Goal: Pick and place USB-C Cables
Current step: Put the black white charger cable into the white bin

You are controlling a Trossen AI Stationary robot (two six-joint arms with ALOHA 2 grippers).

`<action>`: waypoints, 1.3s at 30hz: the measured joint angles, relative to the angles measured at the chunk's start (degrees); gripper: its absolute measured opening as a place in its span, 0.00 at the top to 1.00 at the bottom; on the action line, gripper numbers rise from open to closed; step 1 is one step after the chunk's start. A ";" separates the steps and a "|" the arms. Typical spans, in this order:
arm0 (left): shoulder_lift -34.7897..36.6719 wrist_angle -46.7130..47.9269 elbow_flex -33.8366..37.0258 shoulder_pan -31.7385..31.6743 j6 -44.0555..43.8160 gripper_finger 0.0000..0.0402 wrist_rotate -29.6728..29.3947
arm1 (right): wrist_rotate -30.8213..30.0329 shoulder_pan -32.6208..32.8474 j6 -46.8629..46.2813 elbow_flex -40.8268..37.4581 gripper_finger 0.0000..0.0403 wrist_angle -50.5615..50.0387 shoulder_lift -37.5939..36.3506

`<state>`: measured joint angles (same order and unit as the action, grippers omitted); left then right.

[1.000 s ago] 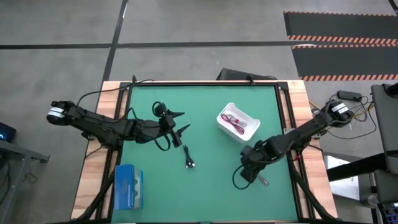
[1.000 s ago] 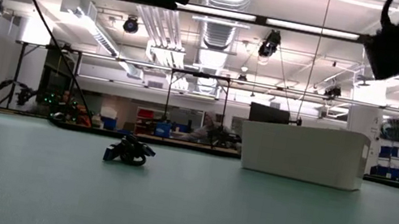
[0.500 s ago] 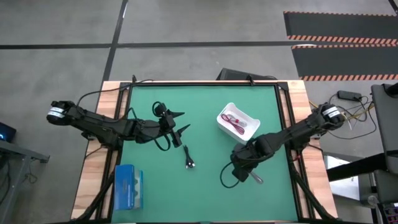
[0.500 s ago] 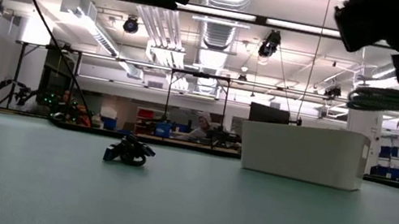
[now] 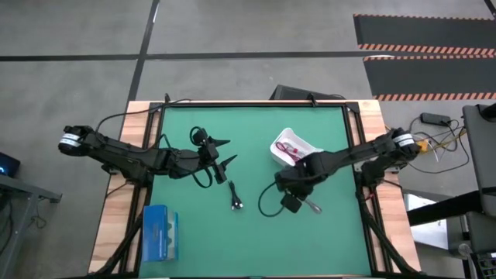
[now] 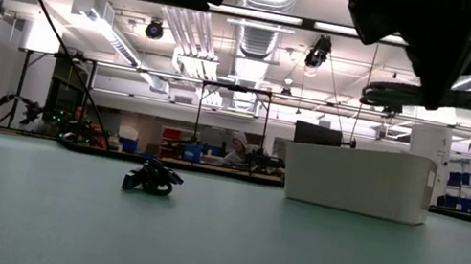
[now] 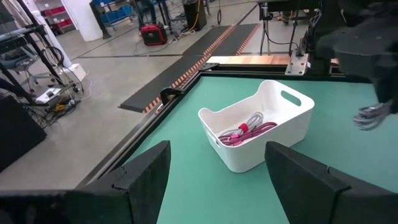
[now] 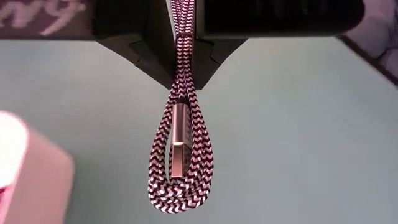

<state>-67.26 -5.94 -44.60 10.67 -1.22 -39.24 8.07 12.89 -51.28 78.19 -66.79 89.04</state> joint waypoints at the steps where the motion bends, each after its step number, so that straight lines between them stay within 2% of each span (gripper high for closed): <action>1: 0.00 0.03 0.00 -0.02 0.00 0.39 0.00 | -0.30 -0.79 0.73 0.08 0.95 -0.25 -0.13; 17: 0.00 0.01 0.00 -0.02 0.09 0.39 -0.01 | -0.74 -13.49 10.52 0.16 0.95 -5.01 -0.88; 39: 0.00 0.03 0.00 -0.04 0.14 0.39 -0.02 | -2.29 -23.95 20.19 0.16 0.95 -4.92 -0.80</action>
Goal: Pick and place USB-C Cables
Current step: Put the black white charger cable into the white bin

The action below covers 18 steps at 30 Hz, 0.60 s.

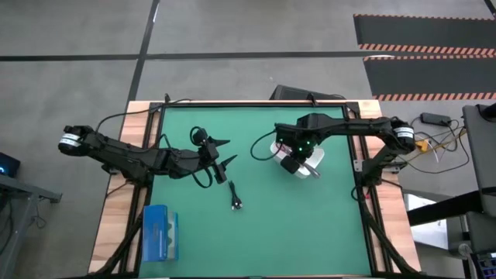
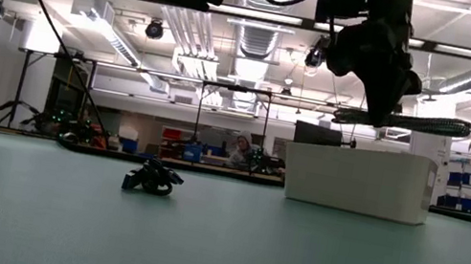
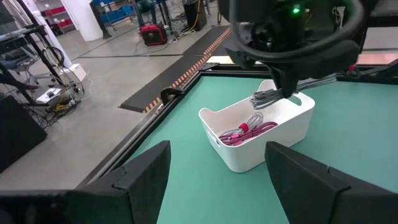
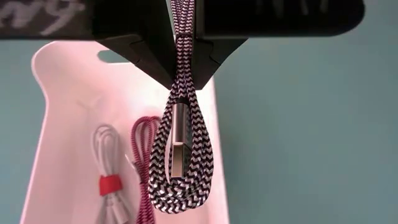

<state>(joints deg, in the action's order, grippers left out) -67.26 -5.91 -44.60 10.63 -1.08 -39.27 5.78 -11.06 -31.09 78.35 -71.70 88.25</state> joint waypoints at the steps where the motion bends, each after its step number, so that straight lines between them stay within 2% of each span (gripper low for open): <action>1: 0.00 -0.02 0.00 0.00 0.00 0.39 0.02 | 0.00 -0.48 0.42 0.00 0.95 0.02 0.00; 18: 0.00 -0.04 0.00 0.00 0.07 0.39 0.00 | 0.00 -5.30 4.30 0.00 0.95 1.34 0.02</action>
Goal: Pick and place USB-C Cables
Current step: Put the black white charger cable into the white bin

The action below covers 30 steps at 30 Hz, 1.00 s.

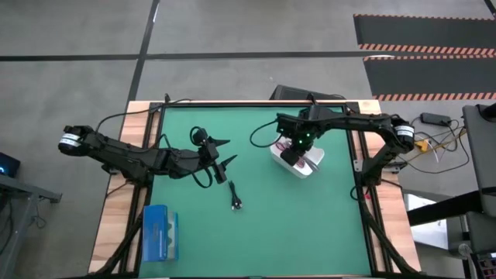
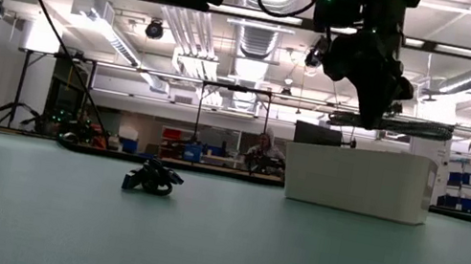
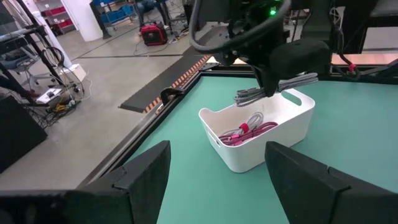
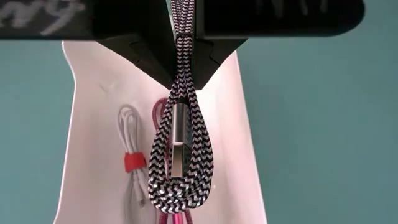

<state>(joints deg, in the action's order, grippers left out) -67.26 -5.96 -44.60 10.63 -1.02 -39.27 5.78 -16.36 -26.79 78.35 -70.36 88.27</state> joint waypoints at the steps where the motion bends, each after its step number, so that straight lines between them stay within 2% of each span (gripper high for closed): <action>1: 0.00 -0.06 0.00 0.00 0.03 0.39 0.00 | 0.00 -0.29 0.41 0.00 0.95 0.53 0.00; 10: 0.00 -1.09 0.00 0.00 0.50 0.39 0.00 | -0.04 -2.89 2.16 0.00 0.95 2.33 0.13; 16: 0.00 -1.11 0.00 0.00 0.50 0.39 -0.01 | -0.03 -3.66 5.17 0.26 0.95 1.76 3.77; 23: 0.00 -1.07 0.00 0.00 0.48 0.39 -0.02 | -7.63 -5.16 9.88 5.08 0.95 -4.57 9.35; 30: 0.00 -0.70 0.00 0.00 0.48 0.39 -0.02 | -7.45 -6.57 10.32 6.47 0.95 -4.07 9.99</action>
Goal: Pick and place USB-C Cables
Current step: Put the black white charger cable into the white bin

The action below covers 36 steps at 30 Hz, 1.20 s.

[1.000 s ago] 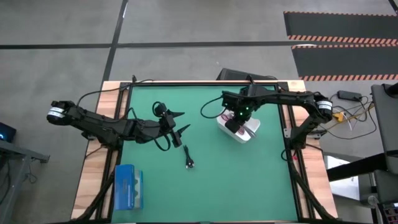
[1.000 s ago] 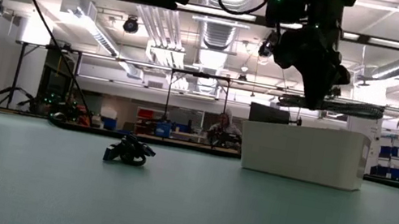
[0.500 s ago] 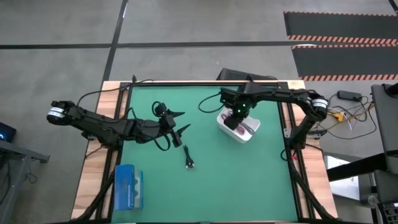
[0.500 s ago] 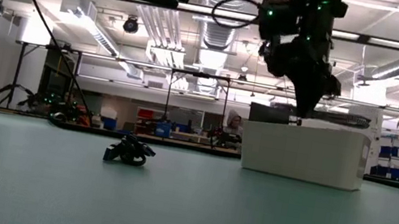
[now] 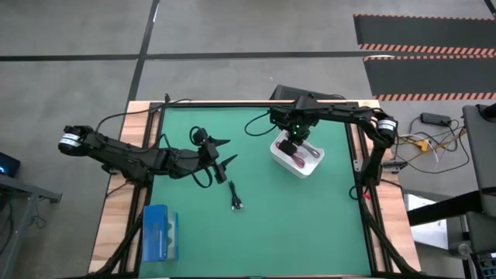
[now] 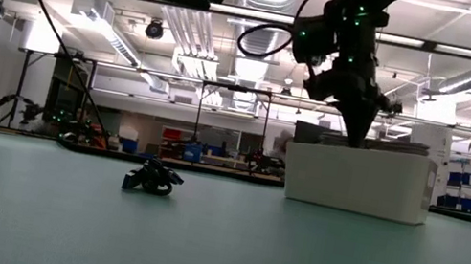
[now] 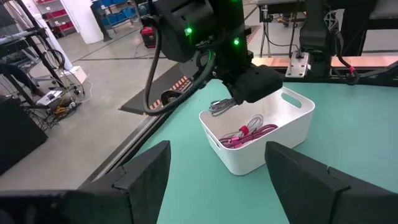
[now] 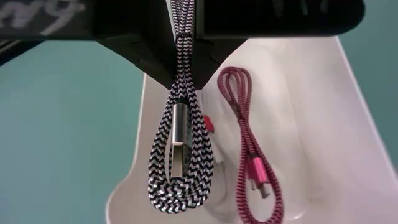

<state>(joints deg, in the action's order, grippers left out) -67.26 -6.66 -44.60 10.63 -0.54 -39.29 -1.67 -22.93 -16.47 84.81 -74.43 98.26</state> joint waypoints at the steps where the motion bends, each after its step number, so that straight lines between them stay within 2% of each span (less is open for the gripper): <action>1: 0.00 0.02 0.00 0.00 0.00 0.39 -0.01 | -0.03 -0.06 0.00 -0.11 0.95 -0.02 0.00; 20: 0.00 0.09 0.00 0.00 1.31 0.39 0.00 | 0.02 0.01 -0.04 -2.50 0.95 3.89 0.11; 36: 0.00 0.11 0.00 0.00 1.30 0.39 0.00 | 0.02 0.01 0.22 -8.07 0.95 10.63 0.11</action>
<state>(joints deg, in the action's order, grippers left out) -67.26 -6.55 -44.60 10.63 0.76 -39.29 -1.65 -22.92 -16.25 76.74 -63.81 98.37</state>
